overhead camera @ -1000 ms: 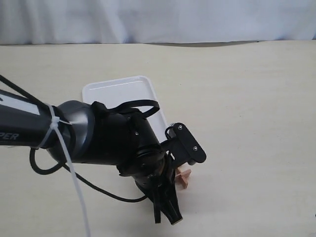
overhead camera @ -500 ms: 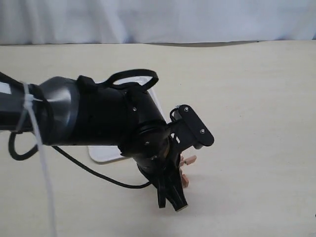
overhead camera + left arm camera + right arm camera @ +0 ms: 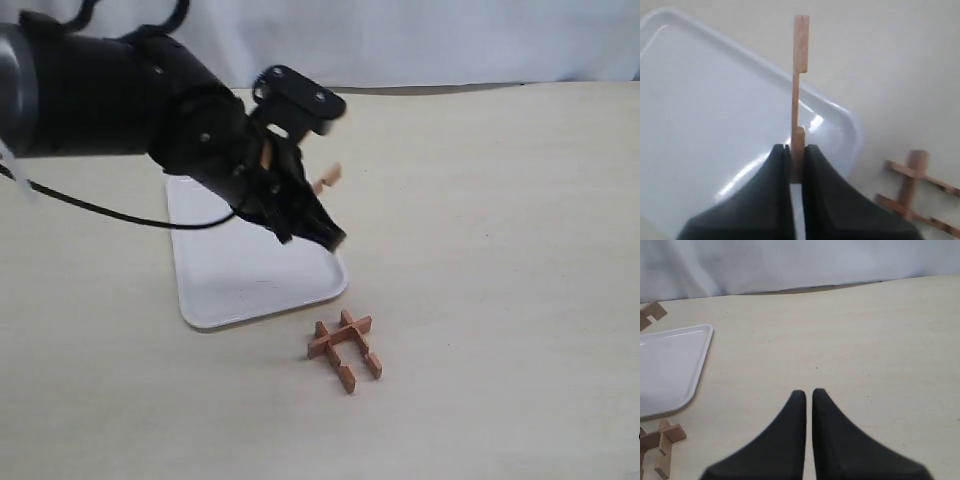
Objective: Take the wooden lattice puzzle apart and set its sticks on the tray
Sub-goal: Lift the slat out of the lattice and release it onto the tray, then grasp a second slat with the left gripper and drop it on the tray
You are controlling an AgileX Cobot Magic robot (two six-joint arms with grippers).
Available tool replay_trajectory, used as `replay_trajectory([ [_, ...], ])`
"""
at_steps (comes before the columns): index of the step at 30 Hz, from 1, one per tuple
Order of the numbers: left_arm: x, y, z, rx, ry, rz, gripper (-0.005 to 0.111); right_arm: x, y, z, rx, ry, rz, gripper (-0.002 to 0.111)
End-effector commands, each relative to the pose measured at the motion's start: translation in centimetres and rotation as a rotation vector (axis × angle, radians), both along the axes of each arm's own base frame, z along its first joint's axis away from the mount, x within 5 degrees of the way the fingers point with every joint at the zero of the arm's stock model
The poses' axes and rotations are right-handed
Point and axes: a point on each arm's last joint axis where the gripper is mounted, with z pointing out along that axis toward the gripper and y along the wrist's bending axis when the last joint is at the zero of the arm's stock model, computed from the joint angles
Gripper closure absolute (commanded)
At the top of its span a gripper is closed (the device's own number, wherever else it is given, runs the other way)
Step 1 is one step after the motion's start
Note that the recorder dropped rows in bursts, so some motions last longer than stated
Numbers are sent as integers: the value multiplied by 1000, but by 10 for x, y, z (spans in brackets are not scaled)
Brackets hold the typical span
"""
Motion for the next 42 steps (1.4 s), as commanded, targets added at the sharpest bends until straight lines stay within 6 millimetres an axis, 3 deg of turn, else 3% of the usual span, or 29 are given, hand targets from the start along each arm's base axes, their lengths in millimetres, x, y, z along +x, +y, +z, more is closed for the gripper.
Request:
replay_trajectory([
  [1,24,42,-9,-32,34,201,107,1,-1,-1,0,-1,-8,104],
  [5,27,62,-24,-50,59,273,107,1,-1,-1,0,-1,-8,104],
  [11,23,67,-34,-66,57,282,105,1,-1,-1,0,-1,-8,104],
  [14,24,67,-34,-72,51,282,94,1,-1,-1,0,-1,-8,104],
  [22,25,66,-33,-99,44,305,47,1,-1,-1,0,-1,-8,104],
  [27,22,66,-32,-121,86,347,40,1,-1,-1,0,-1,-8,104],
  [31,11,52,-32,-70,101,243,41,1,-1,-1,0,-1,-8,104],
  [42,-47,0,-43,156,135,-226,41,1,-1,-1,0,-1,-8,104],
])
